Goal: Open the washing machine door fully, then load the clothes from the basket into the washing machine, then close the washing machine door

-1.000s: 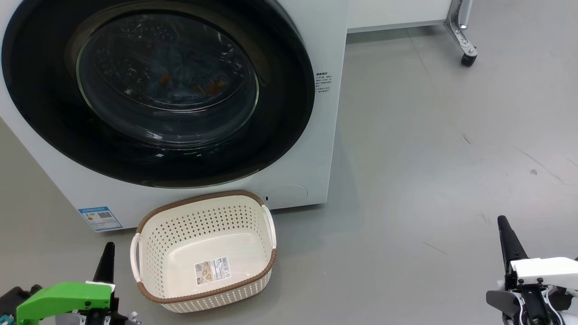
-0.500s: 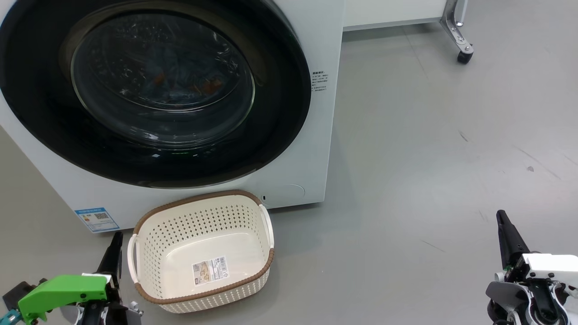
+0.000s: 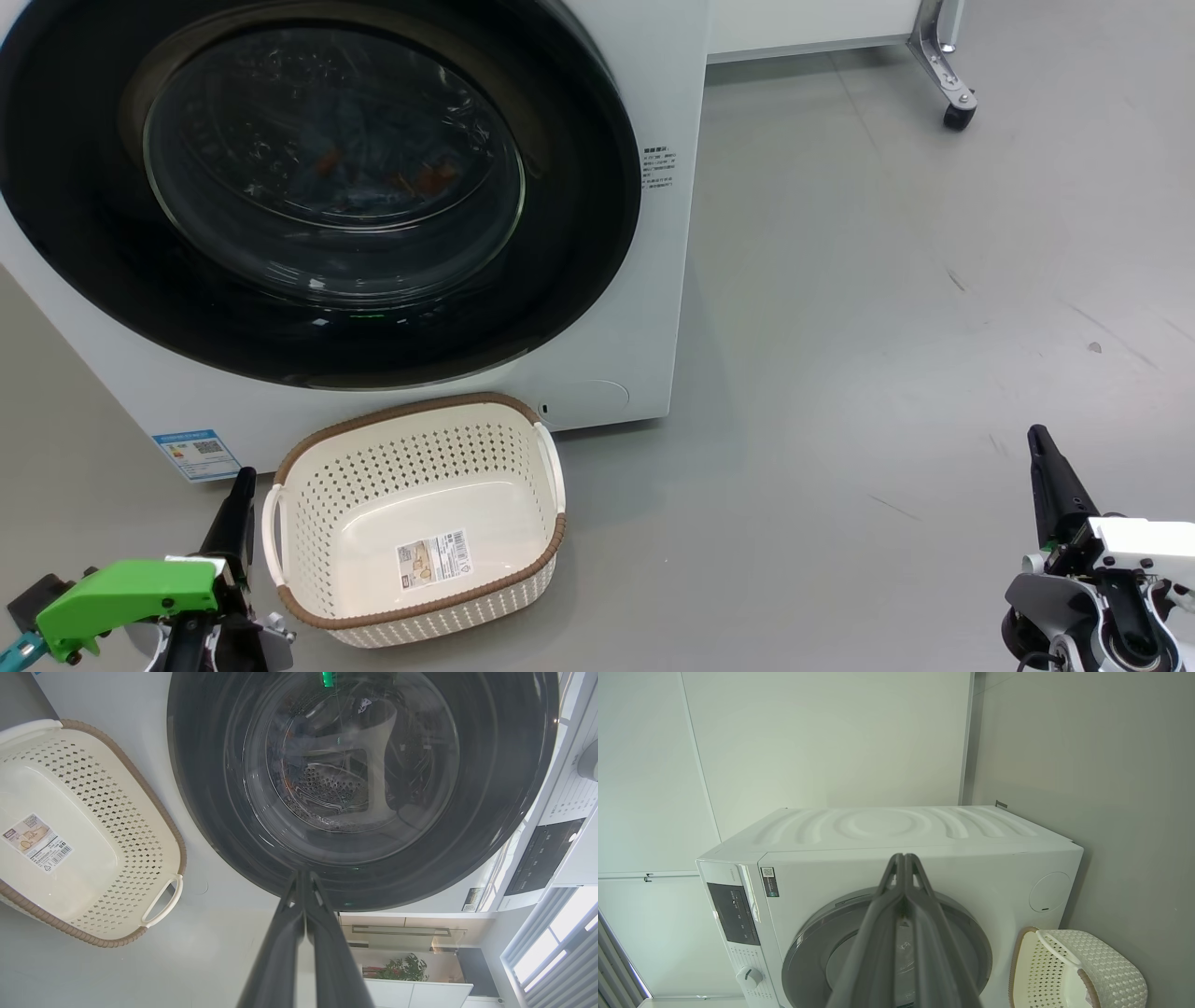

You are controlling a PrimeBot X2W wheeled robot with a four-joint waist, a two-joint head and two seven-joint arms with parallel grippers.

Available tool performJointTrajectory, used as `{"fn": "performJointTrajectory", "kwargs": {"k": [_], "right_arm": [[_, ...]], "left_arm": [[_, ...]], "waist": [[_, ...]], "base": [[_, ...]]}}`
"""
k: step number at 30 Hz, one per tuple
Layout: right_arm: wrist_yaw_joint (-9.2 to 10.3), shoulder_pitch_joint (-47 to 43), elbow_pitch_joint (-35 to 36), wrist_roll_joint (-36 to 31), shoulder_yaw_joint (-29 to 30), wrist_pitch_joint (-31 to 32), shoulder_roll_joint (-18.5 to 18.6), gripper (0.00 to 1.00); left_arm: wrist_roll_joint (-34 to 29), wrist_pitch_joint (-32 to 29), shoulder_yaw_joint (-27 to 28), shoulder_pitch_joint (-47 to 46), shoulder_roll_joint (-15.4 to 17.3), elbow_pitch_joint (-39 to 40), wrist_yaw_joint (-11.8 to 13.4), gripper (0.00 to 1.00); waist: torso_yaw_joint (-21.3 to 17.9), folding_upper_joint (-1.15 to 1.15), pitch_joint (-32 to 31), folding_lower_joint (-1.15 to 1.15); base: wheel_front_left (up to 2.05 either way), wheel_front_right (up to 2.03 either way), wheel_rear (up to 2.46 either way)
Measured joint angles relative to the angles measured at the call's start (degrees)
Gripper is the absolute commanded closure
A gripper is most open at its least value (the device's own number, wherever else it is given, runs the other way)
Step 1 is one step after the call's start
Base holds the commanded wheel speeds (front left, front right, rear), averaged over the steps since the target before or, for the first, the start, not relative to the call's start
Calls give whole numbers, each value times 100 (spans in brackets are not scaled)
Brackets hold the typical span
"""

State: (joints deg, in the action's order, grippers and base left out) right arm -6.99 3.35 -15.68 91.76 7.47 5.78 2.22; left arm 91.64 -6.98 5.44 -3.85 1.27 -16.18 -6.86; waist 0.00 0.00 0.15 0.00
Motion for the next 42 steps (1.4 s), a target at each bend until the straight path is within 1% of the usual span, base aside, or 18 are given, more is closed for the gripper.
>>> {"fn": "performJointTrajectory", "kwargs": {"k": [42], "right_arm": [[0, 0, 0, 0, 3, 1, -1, 100]], "left_arm": [[0, 8, -24, 1, 2, 19, 0, 100]], "waist": [[0, 0, 1, 0]], "base": [[0, 0, 0]]}}
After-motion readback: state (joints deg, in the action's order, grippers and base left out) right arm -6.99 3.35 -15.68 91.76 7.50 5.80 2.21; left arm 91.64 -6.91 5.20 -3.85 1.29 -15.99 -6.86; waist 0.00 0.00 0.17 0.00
